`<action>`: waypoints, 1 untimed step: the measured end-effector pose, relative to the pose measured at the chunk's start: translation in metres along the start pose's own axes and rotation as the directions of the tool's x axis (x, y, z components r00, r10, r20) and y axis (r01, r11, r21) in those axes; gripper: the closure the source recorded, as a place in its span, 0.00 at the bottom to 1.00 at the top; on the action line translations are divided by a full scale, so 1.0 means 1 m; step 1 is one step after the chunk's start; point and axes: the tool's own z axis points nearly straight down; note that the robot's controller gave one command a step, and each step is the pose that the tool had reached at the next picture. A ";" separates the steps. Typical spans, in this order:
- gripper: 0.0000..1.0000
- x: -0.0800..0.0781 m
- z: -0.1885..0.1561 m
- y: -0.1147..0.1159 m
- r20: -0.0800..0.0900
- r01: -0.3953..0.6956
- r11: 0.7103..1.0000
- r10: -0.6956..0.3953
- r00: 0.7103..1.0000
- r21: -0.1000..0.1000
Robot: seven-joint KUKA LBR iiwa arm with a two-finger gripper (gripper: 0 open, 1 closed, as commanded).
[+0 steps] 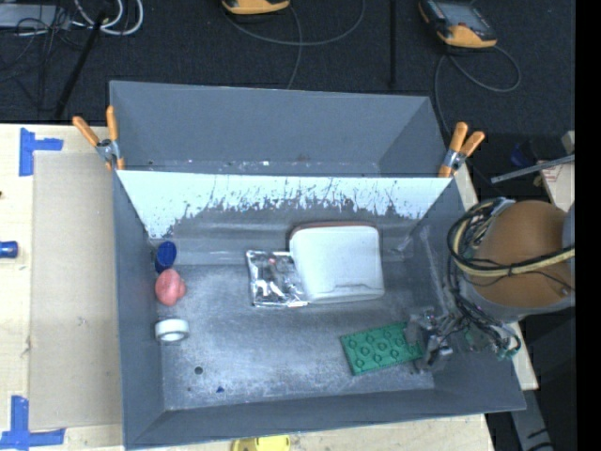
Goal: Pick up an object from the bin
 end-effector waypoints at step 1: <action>1.00 -0.003 -0.001 -0.006 -0.005 0.070 0.998 -0.070 0.998 -0.003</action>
Offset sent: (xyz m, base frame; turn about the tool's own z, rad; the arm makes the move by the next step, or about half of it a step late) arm 0.0026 -0.0067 -0.0012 -0.0700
